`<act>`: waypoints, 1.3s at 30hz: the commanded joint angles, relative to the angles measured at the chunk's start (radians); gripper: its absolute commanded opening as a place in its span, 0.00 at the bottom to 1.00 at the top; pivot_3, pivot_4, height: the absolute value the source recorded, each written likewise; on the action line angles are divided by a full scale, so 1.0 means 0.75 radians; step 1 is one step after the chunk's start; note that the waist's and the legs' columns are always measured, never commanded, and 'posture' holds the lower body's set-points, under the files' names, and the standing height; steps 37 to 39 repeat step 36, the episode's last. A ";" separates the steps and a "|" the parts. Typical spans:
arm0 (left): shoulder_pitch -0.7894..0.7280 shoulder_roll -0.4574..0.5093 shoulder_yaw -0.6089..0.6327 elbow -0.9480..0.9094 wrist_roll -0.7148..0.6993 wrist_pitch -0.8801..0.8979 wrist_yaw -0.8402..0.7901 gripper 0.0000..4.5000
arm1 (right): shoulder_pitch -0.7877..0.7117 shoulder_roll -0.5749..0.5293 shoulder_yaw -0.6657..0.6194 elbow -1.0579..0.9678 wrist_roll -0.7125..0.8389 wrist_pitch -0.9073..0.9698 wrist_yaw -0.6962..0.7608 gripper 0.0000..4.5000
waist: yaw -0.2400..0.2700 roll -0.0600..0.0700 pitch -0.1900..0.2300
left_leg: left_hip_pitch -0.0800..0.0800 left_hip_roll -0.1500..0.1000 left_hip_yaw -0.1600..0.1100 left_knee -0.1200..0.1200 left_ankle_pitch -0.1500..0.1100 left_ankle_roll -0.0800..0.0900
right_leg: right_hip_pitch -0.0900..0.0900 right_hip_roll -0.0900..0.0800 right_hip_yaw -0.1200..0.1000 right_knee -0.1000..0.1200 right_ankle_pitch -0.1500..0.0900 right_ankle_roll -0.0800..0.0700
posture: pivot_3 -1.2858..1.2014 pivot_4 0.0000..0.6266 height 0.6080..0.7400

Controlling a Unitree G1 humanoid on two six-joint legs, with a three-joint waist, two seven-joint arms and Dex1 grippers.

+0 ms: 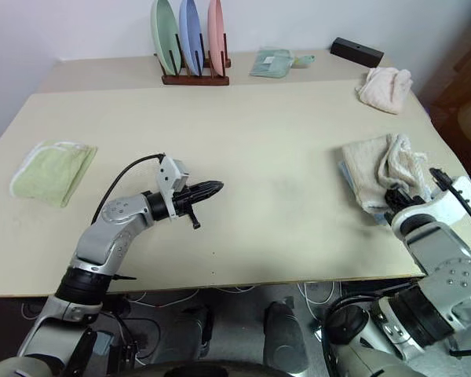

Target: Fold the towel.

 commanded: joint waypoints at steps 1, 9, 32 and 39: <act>-0.007 -0.008 -0.008 -0.018 0.014 -0.039 -0.017 0.00 | 0.008 -0.057 -0.007 -0.029 -0.014 -0.031 -0.003 0.01 | 0.000 0.000 0.000 | 0.000 0.000 0.000 0.000 0.000 0.000 | 0.000 0.000 0.000 0.000 0.000 0.000 | 0.52 0.24 1.00; 0.036 -0.028 -0.009 -0.039 0.030 -0.041 -0.004 0.00 | 0.056 -0.190 0.092 -0.020 -0.078 -0.236 0.027 0.78 | 0.001 0.000 0.000 | 0.000 0.000 0.000 0.000 0.000 0.000 | 0.000 0.000 0.000 0.000 0.000 0.000 | 0.52 0.24 1.00; 0.165 0.148 0.302 0.000 0.077 -0.165 0.160 0.00 | 0.191 -0.624 1.248 0.073 -0.208 -0.977 0.820 0.99 | -0.015 -0.003 0.001 | 0.000 0.000 -0.001 0.000 0.000 0.000 | 0.002 0.000 -0.001 -0.004 -0.001 0.002 | 0.52 0.24 1.00; 0.241 0.156 0.319 -0.094 0.065 -0.141 0.173 0.00 | 0.161 -0.619 1.308 0.204 -0.247 -1.086 0.898 0.99 | 0.003 -0.004 0.002 | 0.000 0.000 -0.001 0.001 0.000 0.000 | 0.002 0.000 -0.001 -0.004 -0.001 0.001 | 0.52 0.24 1.00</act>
